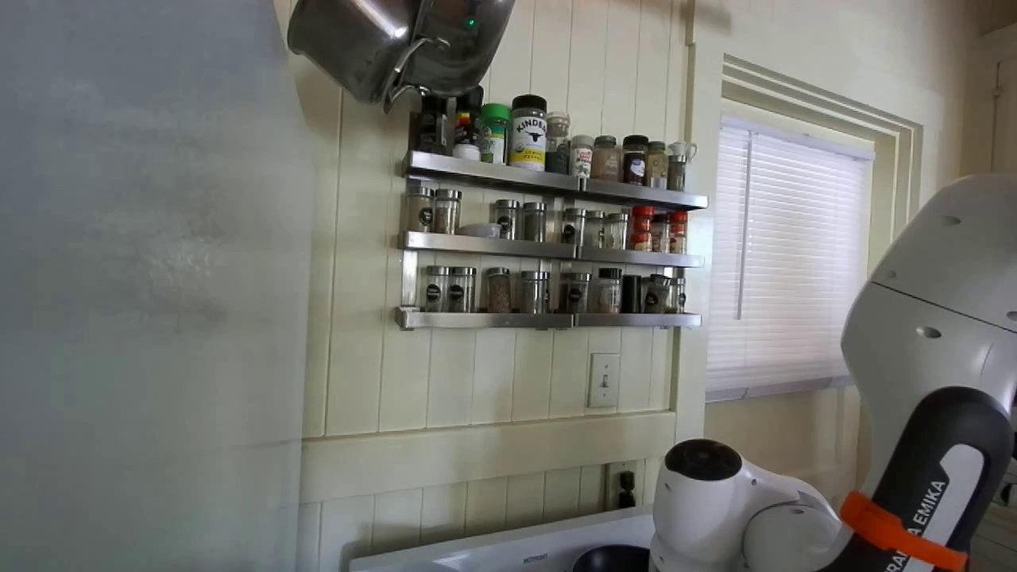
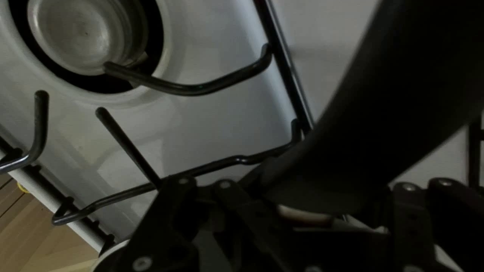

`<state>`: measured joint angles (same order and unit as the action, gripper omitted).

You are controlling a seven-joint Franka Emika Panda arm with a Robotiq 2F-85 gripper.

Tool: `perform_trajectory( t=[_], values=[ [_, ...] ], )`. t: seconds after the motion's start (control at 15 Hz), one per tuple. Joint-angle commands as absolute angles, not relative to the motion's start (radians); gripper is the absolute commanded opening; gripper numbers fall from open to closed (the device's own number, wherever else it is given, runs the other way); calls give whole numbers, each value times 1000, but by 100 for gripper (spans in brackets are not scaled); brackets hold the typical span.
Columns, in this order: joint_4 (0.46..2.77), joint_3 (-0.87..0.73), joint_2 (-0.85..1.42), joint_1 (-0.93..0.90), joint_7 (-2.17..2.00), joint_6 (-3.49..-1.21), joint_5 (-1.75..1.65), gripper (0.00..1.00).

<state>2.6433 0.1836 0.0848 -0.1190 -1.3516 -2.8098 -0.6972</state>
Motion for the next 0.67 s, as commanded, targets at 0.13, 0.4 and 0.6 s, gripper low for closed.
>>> perform_trajectory(
  t=[0.13, 0.4, 0.6],
  values=[
    [2658, 204, 14, -110, -1179, -2737, -580, 4],
    [2650, 175, -59, -133, -939, -2664, -346, 2],
    [2650, 170, -98, -133, -796, -2663, -229, 3]
  ],
)
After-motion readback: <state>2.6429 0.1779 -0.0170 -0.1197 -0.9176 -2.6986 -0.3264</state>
